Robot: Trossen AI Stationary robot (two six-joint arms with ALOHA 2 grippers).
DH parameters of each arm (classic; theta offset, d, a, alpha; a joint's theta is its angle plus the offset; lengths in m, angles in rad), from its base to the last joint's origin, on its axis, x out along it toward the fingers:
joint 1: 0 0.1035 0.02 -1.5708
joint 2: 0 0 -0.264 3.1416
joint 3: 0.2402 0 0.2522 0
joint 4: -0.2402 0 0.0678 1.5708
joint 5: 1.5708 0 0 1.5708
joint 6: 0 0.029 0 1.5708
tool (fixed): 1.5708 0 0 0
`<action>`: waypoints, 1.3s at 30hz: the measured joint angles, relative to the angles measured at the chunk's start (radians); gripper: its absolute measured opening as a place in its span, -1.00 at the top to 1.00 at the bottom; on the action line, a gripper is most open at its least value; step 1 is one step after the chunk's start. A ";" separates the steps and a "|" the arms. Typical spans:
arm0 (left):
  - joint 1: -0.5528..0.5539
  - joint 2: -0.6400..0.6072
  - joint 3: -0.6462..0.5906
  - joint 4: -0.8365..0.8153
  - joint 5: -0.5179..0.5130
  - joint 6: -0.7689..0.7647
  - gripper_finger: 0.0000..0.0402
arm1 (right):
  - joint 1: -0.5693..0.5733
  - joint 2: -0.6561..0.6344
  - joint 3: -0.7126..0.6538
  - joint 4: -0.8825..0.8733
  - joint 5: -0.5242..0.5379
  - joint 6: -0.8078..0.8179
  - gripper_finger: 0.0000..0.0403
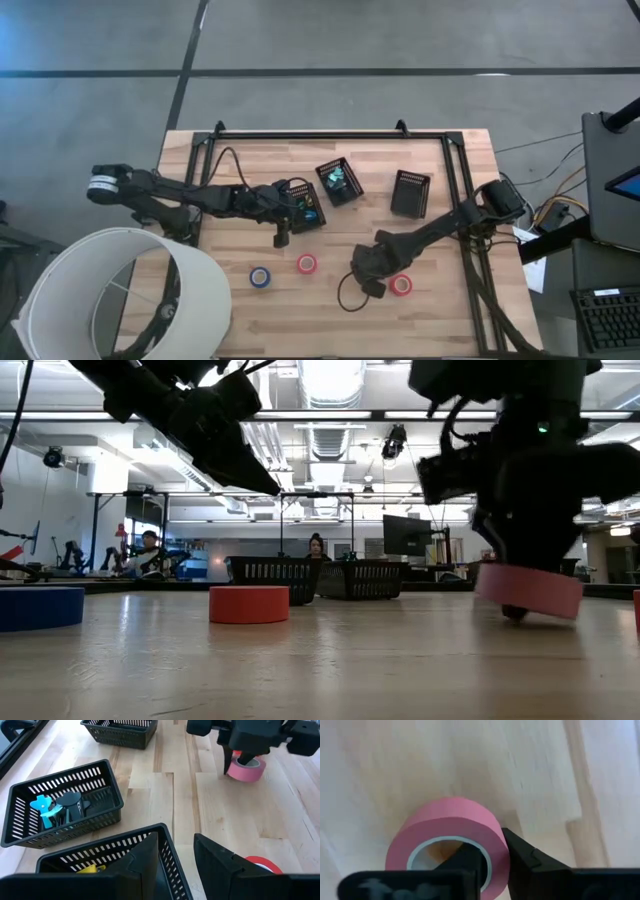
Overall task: Pick and place Stapler, Stapler remover, tape
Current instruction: Put the pink tape into the right black basket
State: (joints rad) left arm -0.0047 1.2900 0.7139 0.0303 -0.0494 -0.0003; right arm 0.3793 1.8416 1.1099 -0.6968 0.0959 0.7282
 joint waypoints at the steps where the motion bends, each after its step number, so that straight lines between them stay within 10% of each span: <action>1: 0.000 0.000 0.000 0.000 0.000 0.000 0.36 | -0.001 -0.001 0.007 -0.001 0.000 -0.016 0.79; 20: 0.000 0.000 0.000 0.000 0.002 -0.019 0.36 | -0.125 -0.173 0.081 -0.522 0.281 -0.063 0.76; 32: 0.000 0.000 0.000 0.006 -0.002 -0.029 0.36 | -0.507 -0.445 -0.197 -0.475 0.354 -0.025 0.72; 39: 0.000 0.000 0.000 0.015 -0.001 -0.032 0.36 | -0.645 -0.458 -0.377 -0.139 0.351 -0.093 0.71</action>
State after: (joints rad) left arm -0.0048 1.2900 0.7139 0.0450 -0.0505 -0.0319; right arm -0.2656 1.3836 0.7325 -0.8360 0.4474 0.6354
